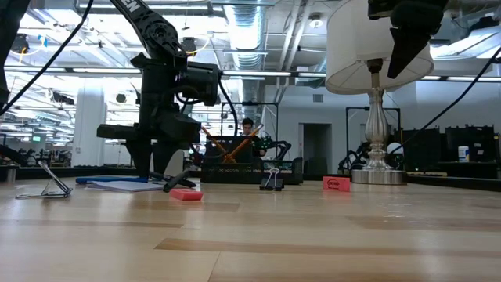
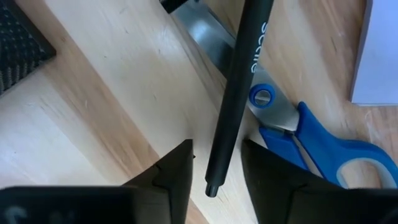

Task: Pick and place office supplies into organizer
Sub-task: Put the top black ball pen into the desk organizer

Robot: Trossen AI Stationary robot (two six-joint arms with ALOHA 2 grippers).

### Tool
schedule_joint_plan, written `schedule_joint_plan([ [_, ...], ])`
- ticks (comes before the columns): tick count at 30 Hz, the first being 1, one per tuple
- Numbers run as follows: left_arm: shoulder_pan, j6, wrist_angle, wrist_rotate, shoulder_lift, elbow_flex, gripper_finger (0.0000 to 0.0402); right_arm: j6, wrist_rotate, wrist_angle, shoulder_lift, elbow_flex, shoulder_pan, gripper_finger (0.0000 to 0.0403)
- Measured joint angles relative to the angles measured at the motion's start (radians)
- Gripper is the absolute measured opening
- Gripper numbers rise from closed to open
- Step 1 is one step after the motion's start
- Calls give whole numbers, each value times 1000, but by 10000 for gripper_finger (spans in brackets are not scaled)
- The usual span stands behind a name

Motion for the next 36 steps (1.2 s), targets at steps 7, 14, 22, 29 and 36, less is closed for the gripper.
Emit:
schedule_joint_plan([
  [7, 0, 19, 16, 2, 0, 0, 62, 0, 0, 0, 16, 0, 0, 182],
  [14, 0, 30, 19, 1, 0, 0, 21, -9, 0, -6, 63, 0, 0, 180],
  [22, 0, 44, 19, -25, 0, 0, 21, -36, 0, -12, 97, 0, 0, 181],
  [29, 0, 44, 21, -53, 1, 0, 21, -35, 0, -17, 87, 0, 0, 181],
  [36, -1, 46, 6, -68, 2, 0, 21, -35, 0, -18, 87, 0, 0, 180],
])
